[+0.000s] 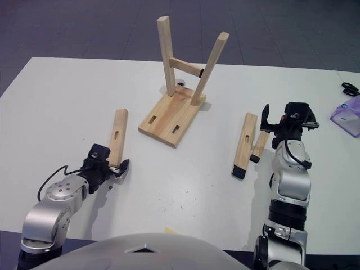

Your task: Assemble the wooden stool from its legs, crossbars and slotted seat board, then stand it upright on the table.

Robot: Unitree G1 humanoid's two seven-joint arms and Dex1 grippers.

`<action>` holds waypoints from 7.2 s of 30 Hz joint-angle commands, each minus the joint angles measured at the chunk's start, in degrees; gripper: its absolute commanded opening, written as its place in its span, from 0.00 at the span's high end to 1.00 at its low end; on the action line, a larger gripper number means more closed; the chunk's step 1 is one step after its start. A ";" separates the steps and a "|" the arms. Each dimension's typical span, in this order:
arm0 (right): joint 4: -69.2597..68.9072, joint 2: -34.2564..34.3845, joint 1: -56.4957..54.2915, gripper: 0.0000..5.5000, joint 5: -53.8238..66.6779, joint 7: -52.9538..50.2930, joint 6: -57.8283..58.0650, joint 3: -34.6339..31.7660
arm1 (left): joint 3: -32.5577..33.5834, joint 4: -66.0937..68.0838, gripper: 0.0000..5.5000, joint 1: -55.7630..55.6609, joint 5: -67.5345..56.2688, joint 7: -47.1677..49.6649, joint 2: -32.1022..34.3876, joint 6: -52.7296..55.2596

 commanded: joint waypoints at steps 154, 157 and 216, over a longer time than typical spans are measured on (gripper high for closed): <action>-14.33 29.69 -7.24 0.02 107.21 -21.88 -4.14 15.09 | 1.70 4.72 0.63 -34.24 -30.77 -4.02 -10.71 -27.44; -13.60 24.87 -8.12 0.02 101.50 -21.13 -4.25 16.75 | 1.08 3.79 0.63 -32.93 -30.89 -4.87 -9.26 -27.18; -12.15 13.15 -2.46 0.81 56.54 -11.54 2.26 13.26 | -0.70 22.84 0.02 -25.57 -5.50 -0.26 -1.19 -36.87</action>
